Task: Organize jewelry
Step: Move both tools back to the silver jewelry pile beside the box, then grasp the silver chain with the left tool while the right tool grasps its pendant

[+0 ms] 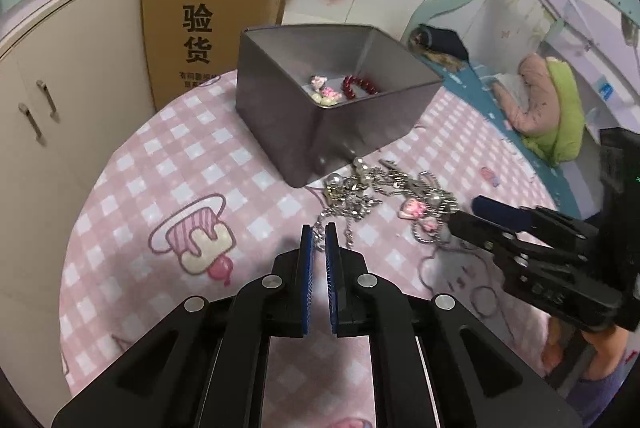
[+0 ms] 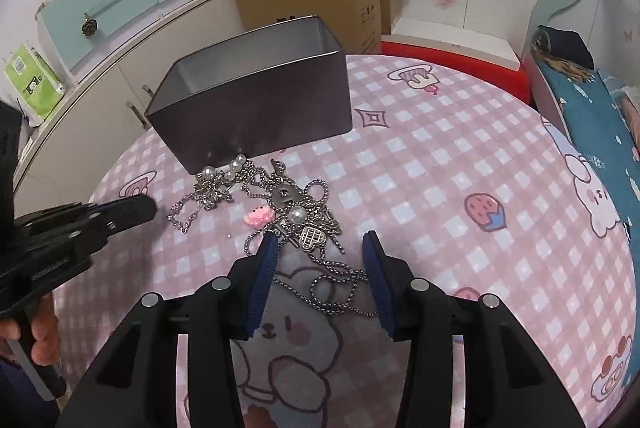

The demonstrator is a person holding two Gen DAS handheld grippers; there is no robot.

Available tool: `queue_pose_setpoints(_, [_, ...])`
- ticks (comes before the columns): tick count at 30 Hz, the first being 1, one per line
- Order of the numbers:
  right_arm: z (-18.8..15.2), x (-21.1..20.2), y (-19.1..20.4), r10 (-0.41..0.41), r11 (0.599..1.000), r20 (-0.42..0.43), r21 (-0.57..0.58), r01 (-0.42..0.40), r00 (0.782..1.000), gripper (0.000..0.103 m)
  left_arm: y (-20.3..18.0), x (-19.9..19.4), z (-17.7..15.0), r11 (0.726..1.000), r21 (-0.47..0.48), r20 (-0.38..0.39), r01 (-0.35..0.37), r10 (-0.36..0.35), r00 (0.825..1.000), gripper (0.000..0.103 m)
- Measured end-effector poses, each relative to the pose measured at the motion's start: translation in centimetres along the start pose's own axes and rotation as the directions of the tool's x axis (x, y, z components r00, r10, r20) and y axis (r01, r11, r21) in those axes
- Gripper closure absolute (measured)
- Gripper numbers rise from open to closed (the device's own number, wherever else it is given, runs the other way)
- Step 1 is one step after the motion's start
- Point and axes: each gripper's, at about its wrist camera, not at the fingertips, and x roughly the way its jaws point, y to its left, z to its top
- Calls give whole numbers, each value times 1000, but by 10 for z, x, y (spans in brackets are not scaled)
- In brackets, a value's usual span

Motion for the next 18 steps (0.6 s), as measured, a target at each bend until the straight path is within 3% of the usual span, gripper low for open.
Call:
queue_pose_setpoints(7, [-2, -2, -4, 7, 1000, 0, 16, -7, 1000, 60, -13, 16, 6, 999, 37, -19, -1, 2, 1000, 93])
queue_pose_setpoints(10, [-1, -2, -6, 9, 1000, 0, 17, -9, 1000, 60, -13, 20, 6, 999, 30, -21, 12, -11, 1000, 81])
queue_pose_setpoints(12, [-2, -3, -6, 19, 1000, -2, 16, -19, 1000, 60, -14, 20, 8, 999, 29, -8, 17, -16, 1000, 47])
queue_pose_setpoints(13, [-2, -3, -6, 21, 1000, -2, 17, -21, 1000, 60, -17, 18, 9, 999, 36, 10, -1, 1, 1000, 41])
queue_pose_setpoints(18, [-3, -1, -10, 33, 999, -9, 24, -33, 999, 60, -25, 27, 11, 995, 87, 11, -51, 50, 999, 39])
